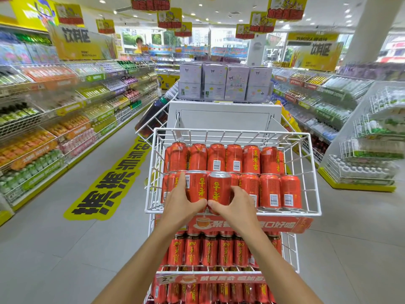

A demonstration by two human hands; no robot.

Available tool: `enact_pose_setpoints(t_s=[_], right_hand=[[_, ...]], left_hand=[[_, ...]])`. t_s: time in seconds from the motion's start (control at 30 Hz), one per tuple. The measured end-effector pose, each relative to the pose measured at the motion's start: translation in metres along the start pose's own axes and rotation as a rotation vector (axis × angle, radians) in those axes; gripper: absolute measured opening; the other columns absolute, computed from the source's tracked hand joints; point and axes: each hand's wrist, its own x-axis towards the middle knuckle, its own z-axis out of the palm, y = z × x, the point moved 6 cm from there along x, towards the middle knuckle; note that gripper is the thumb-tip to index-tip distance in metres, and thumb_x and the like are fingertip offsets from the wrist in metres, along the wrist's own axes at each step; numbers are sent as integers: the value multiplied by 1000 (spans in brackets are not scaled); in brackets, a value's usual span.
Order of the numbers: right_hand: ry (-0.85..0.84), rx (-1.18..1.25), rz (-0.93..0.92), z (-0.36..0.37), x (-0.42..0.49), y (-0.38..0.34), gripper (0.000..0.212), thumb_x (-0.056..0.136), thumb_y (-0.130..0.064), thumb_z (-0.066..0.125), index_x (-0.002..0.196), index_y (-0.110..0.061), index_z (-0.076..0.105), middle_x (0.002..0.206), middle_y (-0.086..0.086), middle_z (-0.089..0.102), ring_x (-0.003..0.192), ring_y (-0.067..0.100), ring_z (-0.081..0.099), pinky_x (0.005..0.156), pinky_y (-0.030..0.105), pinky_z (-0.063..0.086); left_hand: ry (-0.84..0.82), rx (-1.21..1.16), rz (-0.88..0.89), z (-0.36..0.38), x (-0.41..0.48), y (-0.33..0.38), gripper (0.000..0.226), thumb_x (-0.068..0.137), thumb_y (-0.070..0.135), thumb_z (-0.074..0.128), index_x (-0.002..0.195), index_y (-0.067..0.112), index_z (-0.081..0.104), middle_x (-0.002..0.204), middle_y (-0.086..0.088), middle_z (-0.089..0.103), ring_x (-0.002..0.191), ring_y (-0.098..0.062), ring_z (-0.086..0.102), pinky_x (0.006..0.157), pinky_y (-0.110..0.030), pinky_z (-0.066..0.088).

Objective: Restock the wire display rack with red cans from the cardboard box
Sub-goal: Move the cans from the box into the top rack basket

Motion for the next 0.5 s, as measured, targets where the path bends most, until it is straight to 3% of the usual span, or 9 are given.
enact_pose_setpoints(t_s=[0.07,0.1,0.17,0.23,0.37,0.43,0.5], right_hand=[[-28,-35,-8,0,1,-1,92,74,-67,79,145,-16,51,132,-1,61,128,20,56,98,30,46],[-41,-31,-2,0,2,-2,88,73,-64,81,141,-16,54,127,-1,63,124,20,58,95,29,48],[-51,-7,5,-3,4,-6,73,71,-58,83,127,-17,60,114,-2,66,110,20,64,90,33,57],[-46,19,-6,-9,6,-9,59,71,-54,84,114,-21,61,104,-4,68,99,18,67,86,38,60],[43,67,-38,-31,15,-18,64,70,-53,82,121,-23,58,110,-4,69,102,17,66,90,38,58],[91,92,-59,-42,22,-24,72,70,-53,81,129,-21,57,115,-3,66,107,17,63,93,38,56],[133,136,-76,-51,31,-30,67,69,-53,80,125,-23,58,112,-4,63,103,16,61,87,32,53]], left_hand=[[-22,13,-15,1,1,-2,114,78,37,81,166,26,10,103,3,72,100,-17,67,87,-43,59],[-26,-15,-18,0,2,-2,109,76,36,81,164,26,18,104,2,73,99,-18,69,86,-43,60],[-9,-83,-9,-2,4,-2,77,70,33,82,139,30,49,97,3,75,88,-16,73,80,-45,62],[29,-104,-38,-9,5,-2,62,64,30,84,116,31,50,89,4,74,80,-15,74,74,-45,63],[145,-94,-56,-34,13,5,67,62,27,89,116,19,51,92,7,65,77,-12,71,61,-32,59],[189,-129,-36,-48,18,14,64,60,30,87,114,18,56,99,2,66,79,-18,72,64,-34,62],[218,-127,4,-62,27,26,64,59,34,84,117,20,61,103,0,68,81,-19,73,70,-36,62]])
